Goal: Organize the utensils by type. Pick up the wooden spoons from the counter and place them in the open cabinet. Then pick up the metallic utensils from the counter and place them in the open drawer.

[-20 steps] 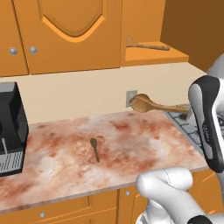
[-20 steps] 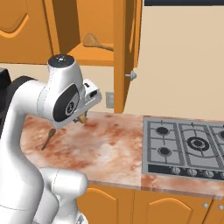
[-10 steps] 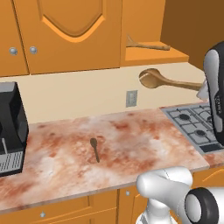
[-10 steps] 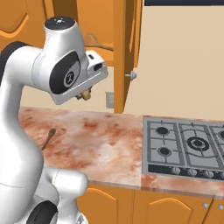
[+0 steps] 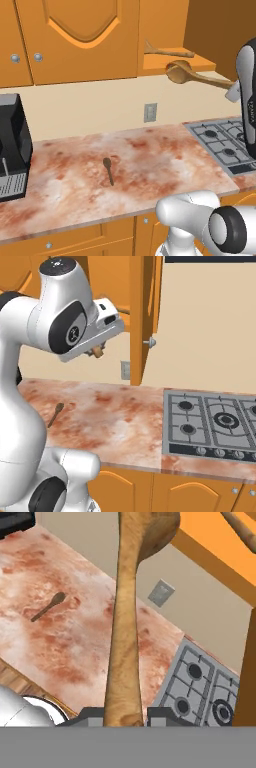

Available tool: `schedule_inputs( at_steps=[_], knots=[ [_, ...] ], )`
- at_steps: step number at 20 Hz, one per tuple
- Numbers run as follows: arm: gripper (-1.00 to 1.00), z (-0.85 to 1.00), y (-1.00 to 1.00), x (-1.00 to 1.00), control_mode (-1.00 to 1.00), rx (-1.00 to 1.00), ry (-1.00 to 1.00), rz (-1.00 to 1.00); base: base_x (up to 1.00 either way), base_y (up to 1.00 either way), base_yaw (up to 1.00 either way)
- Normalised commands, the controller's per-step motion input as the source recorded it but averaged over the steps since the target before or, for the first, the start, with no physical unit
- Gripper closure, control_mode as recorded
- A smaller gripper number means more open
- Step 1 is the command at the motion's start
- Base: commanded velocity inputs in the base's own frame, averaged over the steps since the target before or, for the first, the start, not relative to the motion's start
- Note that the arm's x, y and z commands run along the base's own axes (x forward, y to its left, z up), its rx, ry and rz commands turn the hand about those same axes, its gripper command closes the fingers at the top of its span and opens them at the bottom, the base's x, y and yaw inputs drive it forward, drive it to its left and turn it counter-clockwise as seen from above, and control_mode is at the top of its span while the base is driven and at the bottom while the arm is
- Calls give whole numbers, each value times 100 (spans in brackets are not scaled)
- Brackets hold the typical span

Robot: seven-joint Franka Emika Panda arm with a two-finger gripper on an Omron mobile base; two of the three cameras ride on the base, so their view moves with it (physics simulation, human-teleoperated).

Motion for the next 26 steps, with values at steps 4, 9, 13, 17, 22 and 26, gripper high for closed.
schedule_inputs(
  at_steps=[4, 9, 13, 17, 22, 26],
  knots=[
    [100, 0, 0, 11, -100, 0, -25, -6, 0, 0, 0],
    [100, 13, 0, 40, -100, 0, -23, -1, 0, 0, 0],
    [100, 19, 0, 86, -100, 0, -17, 0, 0, 0, 0],
    [100, 21, 0, 91, -100, -1, -17, 0, 0, 0, 0],
    [100, 18, 0, 96, -100, -1, -18, 2, 0, 0, 0],
    [100, 20, 0, 95, -100, 0, 0, 8, 0, 0, 0]
  ],
)
